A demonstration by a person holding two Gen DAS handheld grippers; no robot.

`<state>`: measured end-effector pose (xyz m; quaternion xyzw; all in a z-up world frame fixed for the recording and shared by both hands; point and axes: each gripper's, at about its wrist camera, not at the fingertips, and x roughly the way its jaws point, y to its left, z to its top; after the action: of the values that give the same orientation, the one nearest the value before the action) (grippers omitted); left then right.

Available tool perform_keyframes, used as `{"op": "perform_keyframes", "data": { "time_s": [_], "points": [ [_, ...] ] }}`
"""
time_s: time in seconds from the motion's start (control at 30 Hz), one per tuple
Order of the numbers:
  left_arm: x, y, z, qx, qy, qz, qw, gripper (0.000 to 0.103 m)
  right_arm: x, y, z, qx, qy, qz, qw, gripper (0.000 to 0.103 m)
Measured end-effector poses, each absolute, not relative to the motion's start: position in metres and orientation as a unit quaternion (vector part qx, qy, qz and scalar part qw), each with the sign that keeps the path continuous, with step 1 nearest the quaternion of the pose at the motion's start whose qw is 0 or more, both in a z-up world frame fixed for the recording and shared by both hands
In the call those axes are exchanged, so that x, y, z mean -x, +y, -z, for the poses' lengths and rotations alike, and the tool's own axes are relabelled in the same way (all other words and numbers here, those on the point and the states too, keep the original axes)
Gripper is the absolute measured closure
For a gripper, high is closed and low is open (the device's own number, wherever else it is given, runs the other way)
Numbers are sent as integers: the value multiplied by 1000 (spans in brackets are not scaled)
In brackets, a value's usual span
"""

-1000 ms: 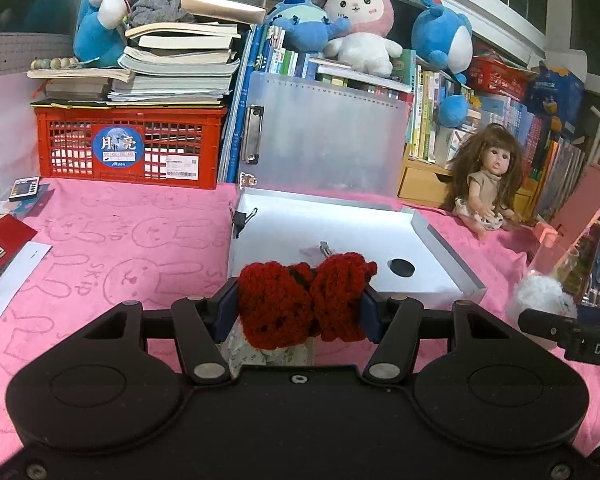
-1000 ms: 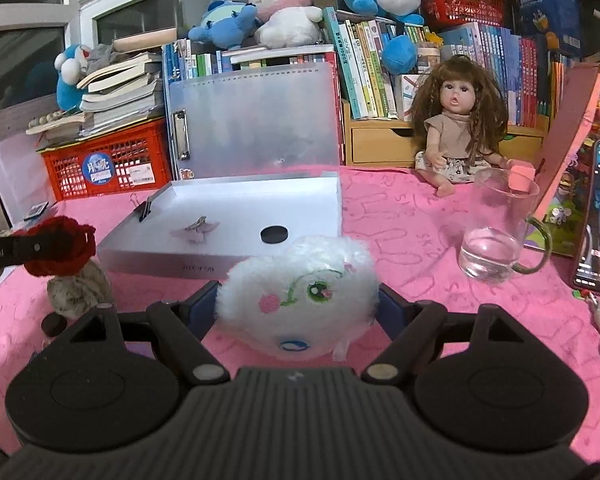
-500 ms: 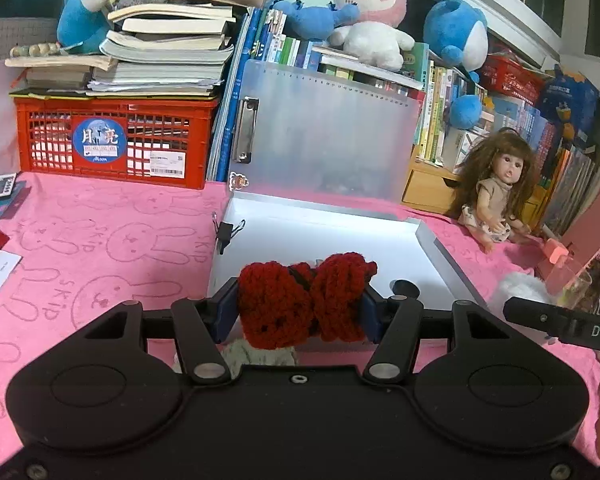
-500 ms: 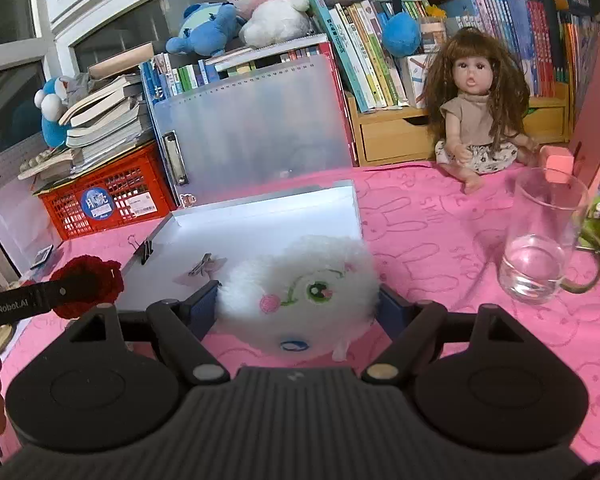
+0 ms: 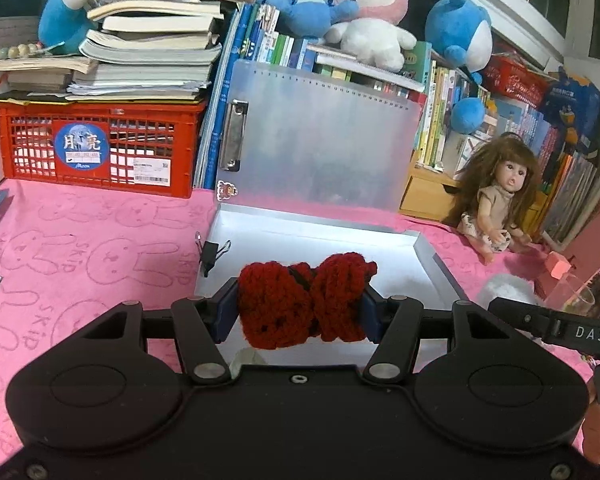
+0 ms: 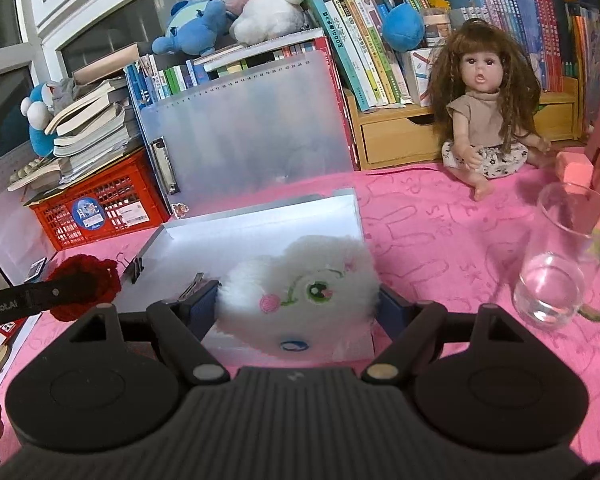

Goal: Organize objects
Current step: 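Carry the red bow with the left gripper while the right gripper carries the plush into the box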

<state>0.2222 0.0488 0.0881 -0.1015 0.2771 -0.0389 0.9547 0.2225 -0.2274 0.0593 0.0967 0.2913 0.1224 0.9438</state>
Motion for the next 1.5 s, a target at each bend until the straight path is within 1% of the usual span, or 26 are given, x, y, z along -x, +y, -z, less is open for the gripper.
{"op": "perform_keyframes", "data": {
  "time_s": [0.37,0.73,1.03,1.5],
  "points": [
    [-277,37,-65,91,310,27,946,46,-269,-215,-51,-108,327,-130,930,22],
    [-323,25,-42,61,316,4,947,46,-318,-196,-32,-115,349,-112,923,22],
    [-336,17,-23,53,330,-4,942,45,-329,-195,-19,-117,355,-103,922,22],
    [-336,20,-20,58,334,-5,941,41,-331,-193,-7,-125,363,-107,917,22]
  ]
}}
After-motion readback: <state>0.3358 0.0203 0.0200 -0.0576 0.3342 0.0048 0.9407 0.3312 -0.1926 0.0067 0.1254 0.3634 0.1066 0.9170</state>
